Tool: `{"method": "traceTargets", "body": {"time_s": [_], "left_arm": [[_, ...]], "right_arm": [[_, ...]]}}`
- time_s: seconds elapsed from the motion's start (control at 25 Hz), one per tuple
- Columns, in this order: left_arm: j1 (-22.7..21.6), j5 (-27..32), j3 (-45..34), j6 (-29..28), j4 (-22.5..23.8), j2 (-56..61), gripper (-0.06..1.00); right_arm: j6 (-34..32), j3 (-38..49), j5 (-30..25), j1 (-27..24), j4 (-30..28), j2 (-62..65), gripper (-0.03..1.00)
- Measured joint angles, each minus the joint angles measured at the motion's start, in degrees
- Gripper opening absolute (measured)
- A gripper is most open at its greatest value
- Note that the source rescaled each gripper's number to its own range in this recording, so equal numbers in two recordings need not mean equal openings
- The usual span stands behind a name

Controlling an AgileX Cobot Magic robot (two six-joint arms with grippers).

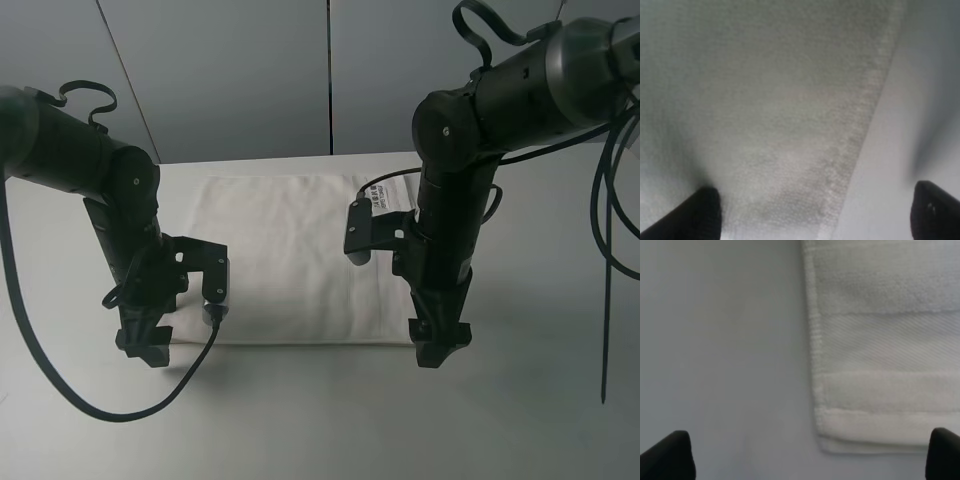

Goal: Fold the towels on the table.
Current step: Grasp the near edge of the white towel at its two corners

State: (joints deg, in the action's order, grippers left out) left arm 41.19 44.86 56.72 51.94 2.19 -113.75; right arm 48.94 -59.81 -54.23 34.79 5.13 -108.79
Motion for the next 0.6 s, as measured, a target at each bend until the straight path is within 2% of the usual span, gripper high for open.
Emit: {"method": "traceTargets", "body": {"time_s": [0.48, 0.6], "left_arm": [[0.3, 0.0, 0.0, 0.0, 0.8, 0.0, 0.98], [0.4, 0.0, 0.0, 0.1, 0.9, 0.0, 0.98]], "right_arm": [[4.3, 1.9, 3.9, 0.0, -0.2, -2.7, 1.00], [4.7, 3.3, 6.6, 0.0, -1.2, -2.7, 1.00]]}}
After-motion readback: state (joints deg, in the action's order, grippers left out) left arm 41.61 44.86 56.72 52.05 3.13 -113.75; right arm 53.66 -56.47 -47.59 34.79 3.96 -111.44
